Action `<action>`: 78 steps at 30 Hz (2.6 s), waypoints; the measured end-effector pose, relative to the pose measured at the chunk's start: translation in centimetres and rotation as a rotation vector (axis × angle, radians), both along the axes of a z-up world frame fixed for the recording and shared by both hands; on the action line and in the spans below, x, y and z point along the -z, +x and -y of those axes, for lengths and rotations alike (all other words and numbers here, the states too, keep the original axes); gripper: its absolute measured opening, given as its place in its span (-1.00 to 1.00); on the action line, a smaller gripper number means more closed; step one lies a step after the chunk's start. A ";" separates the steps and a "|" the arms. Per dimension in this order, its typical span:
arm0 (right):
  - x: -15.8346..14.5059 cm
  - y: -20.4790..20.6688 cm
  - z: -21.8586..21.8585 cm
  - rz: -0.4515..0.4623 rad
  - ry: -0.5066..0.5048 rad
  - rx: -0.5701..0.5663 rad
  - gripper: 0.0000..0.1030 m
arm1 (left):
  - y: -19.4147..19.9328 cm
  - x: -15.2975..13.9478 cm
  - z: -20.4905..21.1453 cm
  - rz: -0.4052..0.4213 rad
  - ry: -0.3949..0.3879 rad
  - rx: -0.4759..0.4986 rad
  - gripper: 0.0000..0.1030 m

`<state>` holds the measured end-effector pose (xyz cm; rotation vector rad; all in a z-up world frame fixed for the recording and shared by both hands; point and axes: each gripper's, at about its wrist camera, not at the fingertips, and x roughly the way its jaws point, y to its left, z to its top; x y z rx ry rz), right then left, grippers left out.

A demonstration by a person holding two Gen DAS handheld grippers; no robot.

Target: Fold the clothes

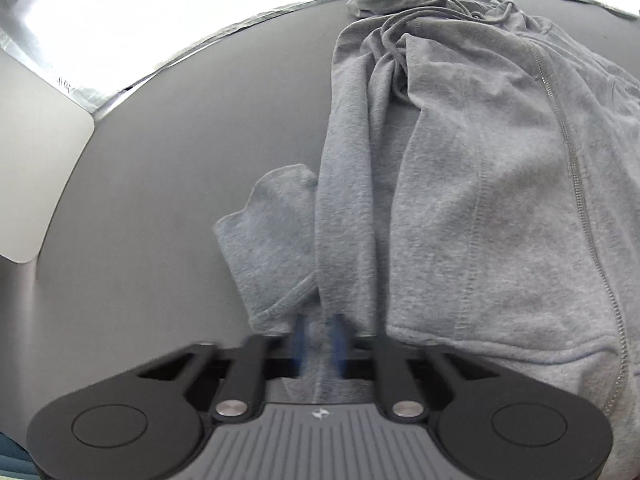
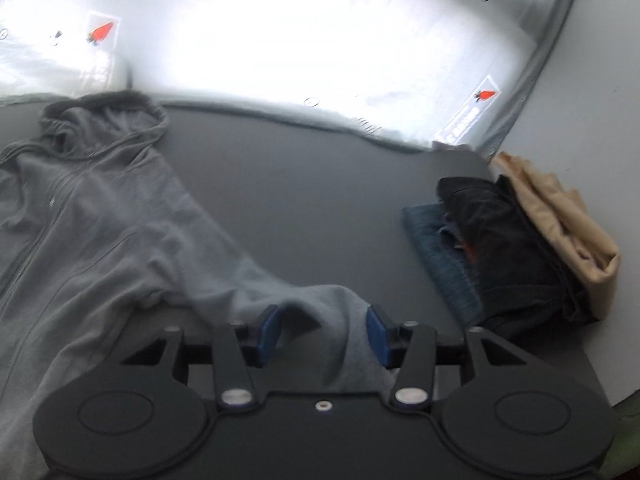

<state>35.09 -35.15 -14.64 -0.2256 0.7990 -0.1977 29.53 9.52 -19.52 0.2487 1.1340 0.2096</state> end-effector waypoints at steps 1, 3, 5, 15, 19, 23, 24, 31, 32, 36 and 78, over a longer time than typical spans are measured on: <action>0.3 -0.4 -0.8 -0.015 0.028 -0.008 -0.06 | 0.0 -0.3 0.1 0.018 0.024 0.013 -0.99; 0.4 -1.1 -2.2 -0.022 0.052 -0.018 -0.06 | 0.2 -2.4 -0.6 0.069 0.059 0.032 -0.99; 0.6 -1.9 -3.6 -0.030 0.076 -0.028 -0.06 | 0.4 -5.1 -1.7 0.139 0.080 0.027 -0.99; 1.0 -2.3 -4.1 -0.030 0.235 0.156 0.18 | 2.8 -3.4 -1.4 -0.016 -0.116 0.353 0.06; 1.5 -3.6 -5.1 -0.054 0.123 0.165 0.27 | 1.0 1.5 1.4 -0.138 -0.104 0.405 0.16; 2.7 -4.5 -4.8 -0.110 0.100 0.193 0.36 | -0.3 2.2 1.5 -0.122 -0.161 0.321 0.16; 3.0 -4.6 -4.6 -0.121 0.117 0.200 0.40 | -0.5 2.2 1.4 -0.122 -0.192 0.319 0.12; 2.9 -3.9 -4.4 -0.076 0.118 0.189 0.39 | -2.7 -2.5 1.3 0.105 -0.165 0.230 -0.85; 2.4 -4.0 -4.5 -0.044 0.102 0.175 0.39 | -2.4 -4.3 0.2 0.157 -0.163 0.182 -0.85; 1.2 -4.2 -4.7 0.019 0.077 0.138 0.39 | 0.5 -10.7 -5.1 0.380 -0.027 0.024 -0.85; 1.7 -10.5 0.4 -0.305 0.623 -0.034 0.22 | -9.0 -3.4 2.8 -0.079 -0.270 -0.172 -0.12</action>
